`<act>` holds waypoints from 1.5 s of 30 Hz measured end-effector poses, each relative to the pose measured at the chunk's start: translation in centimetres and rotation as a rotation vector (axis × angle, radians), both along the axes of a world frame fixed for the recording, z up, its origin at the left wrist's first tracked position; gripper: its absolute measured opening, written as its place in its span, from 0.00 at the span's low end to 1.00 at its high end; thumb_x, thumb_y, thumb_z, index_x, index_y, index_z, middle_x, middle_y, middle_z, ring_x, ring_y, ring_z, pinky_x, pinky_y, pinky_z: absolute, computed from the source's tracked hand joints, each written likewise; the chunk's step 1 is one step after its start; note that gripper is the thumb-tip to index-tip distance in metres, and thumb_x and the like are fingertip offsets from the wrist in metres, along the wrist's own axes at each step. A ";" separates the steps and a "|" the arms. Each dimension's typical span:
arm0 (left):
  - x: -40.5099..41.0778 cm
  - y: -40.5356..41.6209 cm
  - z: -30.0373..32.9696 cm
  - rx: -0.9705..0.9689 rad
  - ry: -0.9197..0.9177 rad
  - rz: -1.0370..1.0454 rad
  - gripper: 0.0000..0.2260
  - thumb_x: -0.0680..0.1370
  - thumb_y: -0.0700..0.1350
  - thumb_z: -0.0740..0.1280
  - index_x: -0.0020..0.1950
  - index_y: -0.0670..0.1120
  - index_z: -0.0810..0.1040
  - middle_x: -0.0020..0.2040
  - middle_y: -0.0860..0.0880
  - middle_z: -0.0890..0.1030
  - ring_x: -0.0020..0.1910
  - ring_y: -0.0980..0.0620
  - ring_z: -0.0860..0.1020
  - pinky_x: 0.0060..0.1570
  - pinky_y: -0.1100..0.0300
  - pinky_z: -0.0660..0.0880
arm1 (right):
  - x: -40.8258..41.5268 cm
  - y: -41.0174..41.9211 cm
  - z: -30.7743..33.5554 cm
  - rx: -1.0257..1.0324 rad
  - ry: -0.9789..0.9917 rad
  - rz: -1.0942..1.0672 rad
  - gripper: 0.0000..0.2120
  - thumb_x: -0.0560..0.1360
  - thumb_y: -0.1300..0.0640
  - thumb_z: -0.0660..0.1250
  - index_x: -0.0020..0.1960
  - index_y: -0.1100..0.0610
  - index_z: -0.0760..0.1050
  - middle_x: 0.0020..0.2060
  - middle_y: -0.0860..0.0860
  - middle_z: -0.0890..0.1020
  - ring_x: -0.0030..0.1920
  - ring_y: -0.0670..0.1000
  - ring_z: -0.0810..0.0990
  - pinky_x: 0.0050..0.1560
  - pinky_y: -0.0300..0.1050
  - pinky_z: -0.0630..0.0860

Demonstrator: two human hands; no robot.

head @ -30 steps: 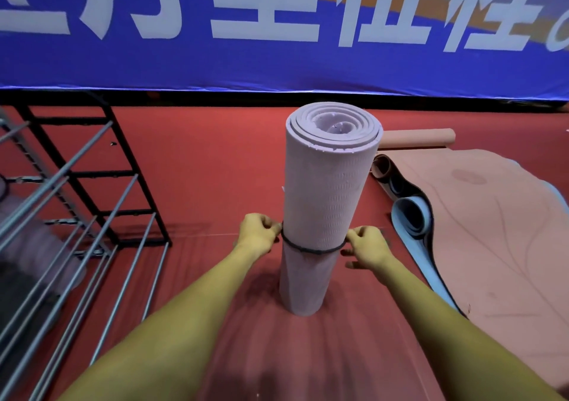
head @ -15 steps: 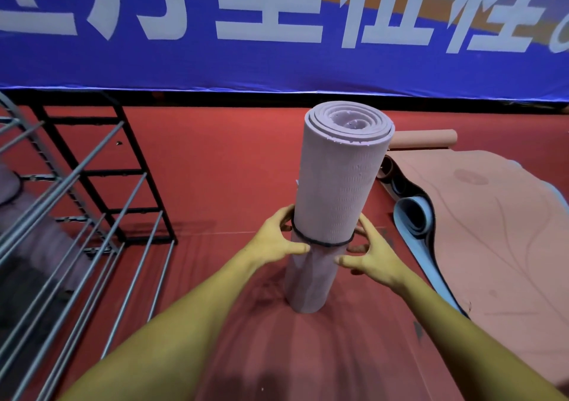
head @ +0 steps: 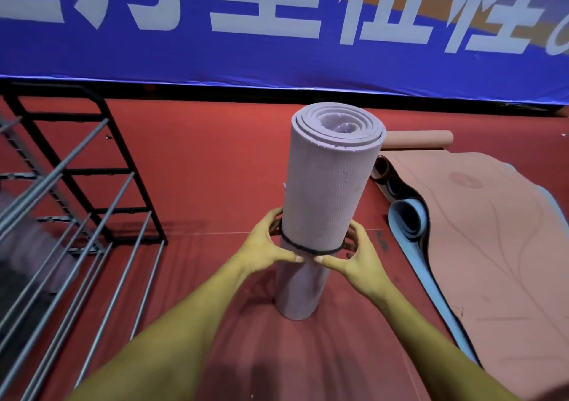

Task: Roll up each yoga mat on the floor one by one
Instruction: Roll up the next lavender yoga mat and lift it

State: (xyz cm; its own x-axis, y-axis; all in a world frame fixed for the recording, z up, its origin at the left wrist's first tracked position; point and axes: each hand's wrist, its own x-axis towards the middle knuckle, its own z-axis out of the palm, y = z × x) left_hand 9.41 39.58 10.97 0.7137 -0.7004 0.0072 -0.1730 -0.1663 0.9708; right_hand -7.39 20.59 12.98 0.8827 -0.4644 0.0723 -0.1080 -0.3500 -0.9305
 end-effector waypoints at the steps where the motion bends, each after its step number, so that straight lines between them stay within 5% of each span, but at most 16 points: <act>1: -0.1 0.1 0.5 -0.009 0.001 0.004 0.51 0.58 0.39 0.88 0.78 0.49 0.69 0.69 0.53 0.81 0.70 0.56 0.78 0.71 0.47 0.75 | 0.0 0.4 0.3 0.022 -0.016 -0.015 0.49 0.62 0.49 0.88 0.76 0.44 0.65 0.69 0.38 0.76 0.65 0.39 0.78 0.62 0.42 0.79; 6: -0.3 1.2 4.9 -0.089 -0.019 0.023 0.48 0.61 0.38 0.88 0.75 0.57 0.70 0.69 0.54 0.81 0.70 0.58 0.77 0.67 0.61 0.74 | -0.1 2.2 4.4 0.064 -0.095 -0.101 0.45 0.64 0.47 0.86 0.76 0.50 0.69 0.68 0.41 0.78 0.63 0.35 0.78 0.67 0.44 0.77; 10: -1.3 3.0 9.8 -0.170 -0.002 0.115 0.52 0.57 0.47 0.89 0.76 0.53 0.68 0.70 0.51 0.78 0.69 0.57 0.78 0.69 0.54 0.75 | -0.6 4.3 10.4 0.023 -0.208 -0.010 0.36 0.72 0.53 0.81 0.76 0.45 0.72 0.68 0.38 0.80 0.67 0.41 0.79 0.68 0.49 0.76; 16: -4.1 8.0 19.4 -0.270 0.012 0.169 0.45 0.57 0.55 0.86 0.71 0.45 0.75 0.66 0.49 0.82 0.60 0.52 0.84 0.59 0.48 0.82 | -2.4 7.4 17.7 -0.031 -0.278 0.109 0.56 0.66 0.49 0.86 0.84 0.46 0.56 0.74 0.42 0.76 0.74 0.45 0.73 0.76 0.55 0.69; 21: -7.2 13.8 24.6 -0.397 0.030 0.252 0.42 0.59 0.56 0.83 0.70 0.46 0.75 0.66 0.50 0.81 0.59 0.54 0.84 0.52 0.51 0.82 | -4.4 12.5 20.5 -0.153 -0.220 0.204 0.60 0.58 0.40 0.88 0.82 0.38 0.58 0.77 0.42 0.70 0.73 0.42 0.73 0.69 0.46 0.73; 27: -10.4 18.7 29.4 -0.453 -0.130 0.251 0.42 0.62 0.54 0.84 0.72 0.47 0.74 0.67 0.52 0.81 0.61 0.53 0.83 0.60 0.51 0.81 | -6.4 16.4 23.0 -0.140 -0.273 0.185 0.52 0.56 0.40 0.88 0.74 0.42 0.69 0.68 0.39 0.79 0.68 0.44 0.78 0.69 0.55 0.76; 33: -12.5 23.3 31.8 -0.318 -0.379 0.129 0.53 0.67 0.43 0.86 0.83 0.63 0.57 0.72 0.55 0.76 0.66 0.58 0.79 0.64 0.55 0.80 | -6.0 21.9 26.9 -0.136 -0.437 0.194 0.48 0.62 0.53 0.88 0.76 0.47 0.67 0.70 0.43 0.78 0.70 0.45 0.77 0.68 0.57 0.77; 40: -10.9 29.4 38.1 -0.356 -0.498 0.358 0.52 0.63 0.50 0.87 0.80 0.59 0.62 0.66 0.52 0.80 0.63 0.54 0.82 0.60 0.51 0.82 | -1.5 27.1 33.6 -0.207 -0.554 0.356 0.49 0.66 0.49 0.86 0.80 0.46 0.63 0.73 0.43 0.75 0.70 0.46 0.76 0.67 0.56 0.78; 45: -10.3 35.1 42.5 -0.331 -0.618 0.491 0.43 0.67 0.45 0.85 0.76 0.50 0.66 0.66 0.54 0.78 0.59 0.66 0.79 0.53 0.67 0.79 | 2.8 32.9 37.8 -0.188 -0.641 0.461 0.48 0.66 0.48 0.83 0.80 0.48 0.62 0.73 0.48 0.74 0.71 0.48 0.76 0.66 0.56 0.79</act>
